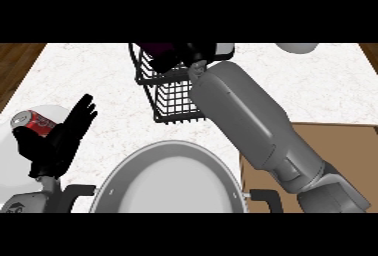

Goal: Pick the eggplant from the tray and place it in the tiered basket

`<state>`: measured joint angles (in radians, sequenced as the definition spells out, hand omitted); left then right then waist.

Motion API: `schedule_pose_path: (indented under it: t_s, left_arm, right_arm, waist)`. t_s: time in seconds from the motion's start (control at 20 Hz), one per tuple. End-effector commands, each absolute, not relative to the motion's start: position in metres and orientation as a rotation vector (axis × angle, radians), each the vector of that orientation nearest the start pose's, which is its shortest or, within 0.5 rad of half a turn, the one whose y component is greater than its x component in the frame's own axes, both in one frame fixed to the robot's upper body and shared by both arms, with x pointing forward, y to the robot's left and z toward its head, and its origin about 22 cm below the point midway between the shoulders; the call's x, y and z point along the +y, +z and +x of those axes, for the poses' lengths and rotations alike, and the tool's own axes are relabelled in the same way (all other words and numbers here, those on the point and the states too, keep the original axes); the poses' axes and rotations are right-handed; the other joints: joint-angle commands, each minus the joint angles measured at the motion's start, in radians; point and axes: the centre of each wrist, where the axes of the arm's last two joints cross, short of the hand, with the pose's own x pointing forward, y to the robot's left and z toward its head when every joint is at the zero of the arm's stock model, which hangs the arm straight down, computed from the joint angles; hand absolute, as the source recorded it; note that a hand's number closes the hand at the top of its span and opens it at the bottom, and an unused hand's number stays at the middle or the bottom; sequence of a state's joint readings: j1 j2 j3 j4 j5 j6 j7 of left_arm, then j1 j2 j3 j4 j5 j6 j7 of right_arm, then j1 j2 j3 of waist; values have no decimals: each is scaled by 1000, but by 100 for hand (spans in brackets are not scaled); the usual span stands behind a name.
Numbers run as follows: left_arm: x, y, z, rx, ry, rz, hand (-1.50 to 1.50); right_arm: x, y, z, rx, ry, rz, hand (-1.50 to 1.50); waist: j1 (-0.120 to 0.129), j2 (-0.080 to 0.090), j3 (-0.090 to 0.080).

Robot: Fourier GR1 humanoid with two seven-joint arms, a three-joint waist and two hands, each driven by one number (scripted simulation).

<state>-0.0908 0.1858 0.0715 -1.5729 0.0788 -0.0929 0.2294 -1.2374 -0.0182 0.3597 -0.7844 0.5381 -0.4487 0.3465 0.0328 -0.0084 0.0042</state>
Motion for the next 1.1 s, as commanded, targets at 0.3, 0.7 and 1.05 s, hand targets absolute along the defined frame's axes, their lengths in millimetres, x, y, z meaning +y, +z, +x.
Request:
schedule_pose_path:
  t_s: [0.3, 0.7, 1.05]
  left_arm:
    - [281, 45, 261, -1436, -139, 41, 0]
    - [292, 39, 263, -1420, -103, 70, 0]
    - [271, 18, 254, -1426, -83, 69, 0]
  right_arm:
    - [-13, 185, 417, -1885, 394, -500, -150]
    - [-43, 225, 420, -1878, 33, -235, -150]
    - [-116, 251, 433, -1906, -188, -318, -150]
  waist:
    - [16, 20, -4]
    - [-26, 10, -4]
    - [-35, 8, -4]
